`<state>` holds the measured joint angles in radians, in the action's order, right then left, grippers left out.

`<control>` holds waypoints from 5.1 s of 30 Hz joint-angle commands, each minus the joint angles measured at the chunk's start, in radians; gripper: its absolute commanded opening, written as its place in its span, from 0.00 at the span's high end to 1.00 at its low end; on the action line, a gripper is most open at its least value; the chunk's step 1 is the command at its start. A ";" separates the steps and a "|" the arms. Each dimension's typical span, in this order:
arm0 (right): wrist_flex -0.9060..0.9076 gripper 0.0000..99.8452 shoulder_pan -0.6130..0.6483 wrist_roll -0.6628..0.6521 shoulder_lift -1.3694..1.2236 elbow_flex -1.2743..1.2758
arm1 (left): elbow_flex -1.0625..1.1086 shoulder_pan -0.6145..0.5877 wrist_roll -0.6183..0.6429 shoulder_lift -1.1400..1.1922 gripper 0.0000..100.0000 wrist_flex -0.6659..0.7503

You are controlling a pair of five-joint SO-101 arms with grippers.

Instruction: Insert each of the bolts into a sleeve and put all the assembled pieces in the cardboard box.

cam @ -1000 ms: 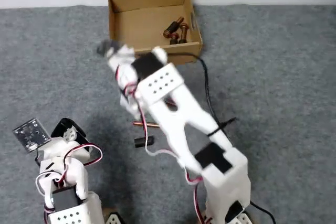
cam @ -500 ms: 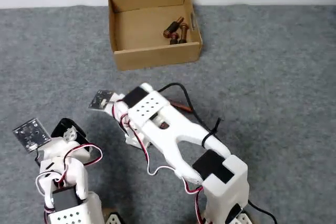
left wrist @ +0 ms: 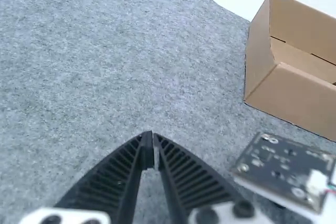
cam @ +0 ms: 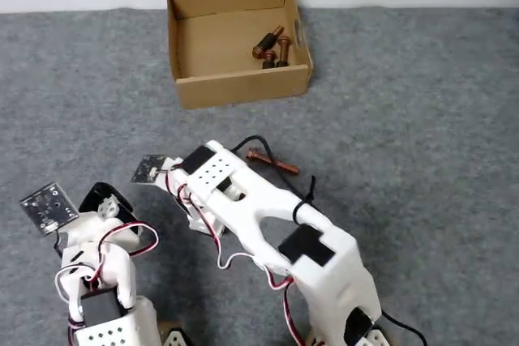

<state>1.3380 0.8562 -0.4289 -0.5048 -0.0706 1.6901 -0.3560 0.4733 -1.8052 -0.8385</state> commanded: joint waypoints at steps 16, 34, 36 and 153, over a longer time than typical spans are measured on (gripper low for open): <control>0.140 0.99 -0.088 0.233 0.104 -0.118 | -0.007 0.002 0.006 0.002 1.00 0.023; 0.407 0.99 -0.466 0.592 0.805 -0.112 | -0.007 0.146 -0.176 -0.005 1.00 -0.060; 0.433 0.99 -0.536 0.618 0.857 -0.112 | -0.007 0.166 -0.285 -0.005 1.00 -0.078; 0.200 0.99 -0.989 0.655 2.144 1.146 | -1.509 0.825 -0.425 1.577 1.00 -0.729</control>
<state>1.5574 -0.1289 0.2186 1.6418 1.0848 0.1603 0.4695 -0.0683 -0.0775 -1.5413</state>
